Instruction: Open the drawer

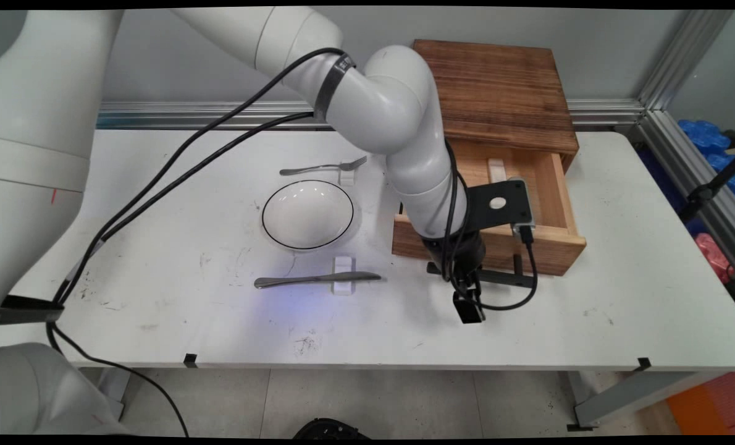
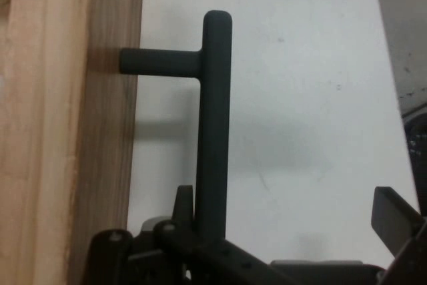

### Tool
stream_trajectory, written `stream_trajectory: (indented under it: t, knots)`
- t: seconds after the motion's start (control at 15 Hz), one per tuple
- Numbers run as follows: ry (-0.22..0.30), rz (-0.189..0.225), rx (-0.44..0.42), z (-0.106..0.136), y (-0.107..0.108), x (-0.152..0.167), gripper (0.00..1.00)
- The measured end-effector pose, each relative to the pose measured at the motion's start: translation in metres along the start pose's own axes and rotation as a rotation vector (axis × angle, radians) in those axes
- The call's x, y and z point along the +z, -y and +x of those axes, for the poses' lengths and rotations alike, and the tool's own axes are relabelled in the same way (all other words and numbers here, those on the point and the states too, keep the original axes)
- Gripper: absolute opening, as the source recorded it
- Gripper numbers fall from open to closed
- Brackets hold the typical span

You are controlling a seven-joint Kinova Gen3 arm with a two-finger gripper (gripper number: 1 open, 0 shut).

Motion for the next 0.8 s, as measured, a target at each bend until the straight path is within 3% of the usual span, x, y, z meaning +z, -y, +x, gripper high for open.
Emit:
stream_trajectory:
  t: [0.8]
  knots:
    - [0.003, -0.002, -0.008, -0.004, -0.029, -0.007, 1.0]
